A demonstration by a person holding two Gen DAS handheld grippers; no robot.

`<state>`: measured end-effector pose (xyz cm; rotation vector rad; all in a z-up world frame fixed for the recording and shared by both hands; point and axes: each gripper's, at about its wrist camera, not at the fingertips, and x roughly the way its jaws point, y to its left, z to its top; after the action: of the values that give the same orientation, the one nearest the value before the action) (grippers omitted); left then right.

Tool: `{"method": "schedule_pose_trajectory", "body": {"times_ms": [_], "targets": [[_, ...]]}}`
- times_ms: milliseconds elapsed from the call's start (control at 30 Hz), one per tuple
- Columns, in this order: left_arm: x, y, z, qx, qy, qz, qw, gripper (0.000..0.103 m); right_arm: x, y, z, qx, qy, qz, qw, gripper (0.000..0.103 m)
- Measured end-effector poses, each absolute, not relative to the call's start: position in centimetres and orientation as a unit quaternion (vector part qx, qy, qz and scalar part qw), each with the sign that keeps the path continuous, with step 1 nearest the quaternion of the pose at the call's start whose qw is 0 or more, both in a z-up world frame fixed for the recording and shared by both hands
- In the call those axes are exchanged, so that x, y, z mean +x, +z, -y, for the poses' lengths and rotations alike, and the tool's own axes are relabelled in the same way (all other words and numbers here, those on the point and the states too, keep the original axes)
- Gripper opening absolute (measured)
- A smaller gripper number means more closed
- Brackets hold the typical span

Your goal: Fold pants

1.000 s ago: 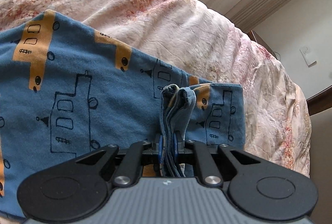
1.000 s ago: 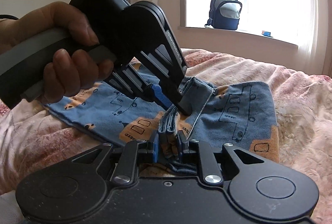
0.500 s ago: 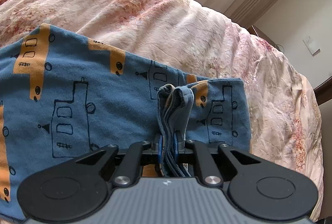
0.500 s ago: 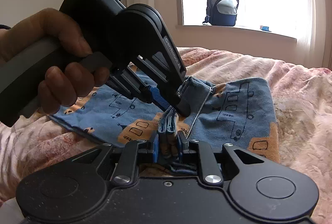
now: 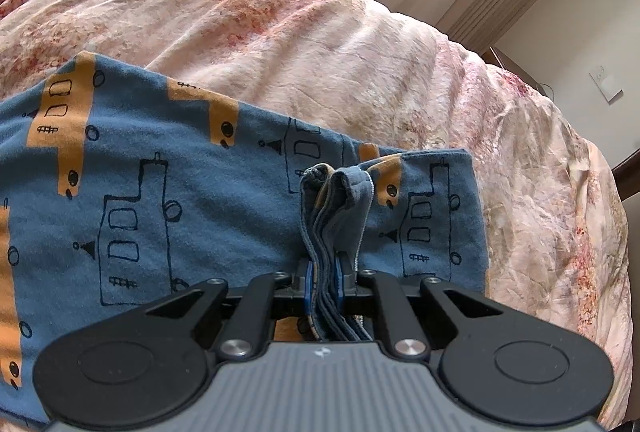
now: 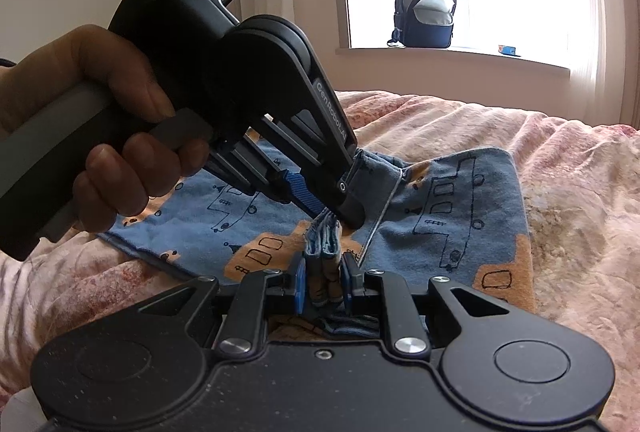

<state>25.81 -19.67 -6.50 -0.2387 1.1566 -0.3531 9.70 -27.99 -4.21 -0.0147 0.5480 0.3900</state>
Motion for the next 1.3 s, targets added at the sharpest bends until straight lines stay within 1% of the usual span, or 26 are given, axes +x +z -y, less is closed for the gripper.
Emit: {"method": "schedule_pose_trajectory", "body": {"times_ms": [267, 467, 700, 867, 1000, 1167, 1300], "targets": [[25.0, -6.2, 20.5, -0.055, -0.181, -0.521, 0.832, 0.012, 9.6, -4.1, 27.8, -0.014, 0.191, -0.267, 0.945, 0.020], [25.0, -5.5, 20.8, -0.047, -0.184, -0.517, 0.835, 0.012, 9.0, -3.9, 27.6, -0.026, 0.185, -0.252, 0.949, 0.019], [24.7, -3.2, 20.3, -0.053, -0.213, -0.495, 0.841, 0.011, 7.6, -3.2, 26.4, -0.058, 0.169, -0.218, 0.960, 0.017], [24.0, -1.0, 17.2, -0.069, -0.233, -0.475, 0.846, 0.011, 7.0, -0.8, 25.1, -0.047, 0.170, -0.197, 0.964, 0.017], [23.9, -0.3, 12.7, -0.085, -0.227, -0.472, 0.847, 0.011, 7.5, 0.9, 22.4, -0.064, 0.209, -0.188, 0.958, 0.017], [23.6, -1.5, 7.4, -0.083, -0.209, -0.477, 0.850, 0.011, 8.5, 0.5, 18.8, -0.081, 0.275, -0.209, 0.935, 0.017], [23.5, -3.6, 3.8, -0.109, -0.188, -0.492, 0.843, 0.011, 9.3, -0.8, 16.0, -0.078, 0.315, -0.233, 0.917, 0.017]]}}
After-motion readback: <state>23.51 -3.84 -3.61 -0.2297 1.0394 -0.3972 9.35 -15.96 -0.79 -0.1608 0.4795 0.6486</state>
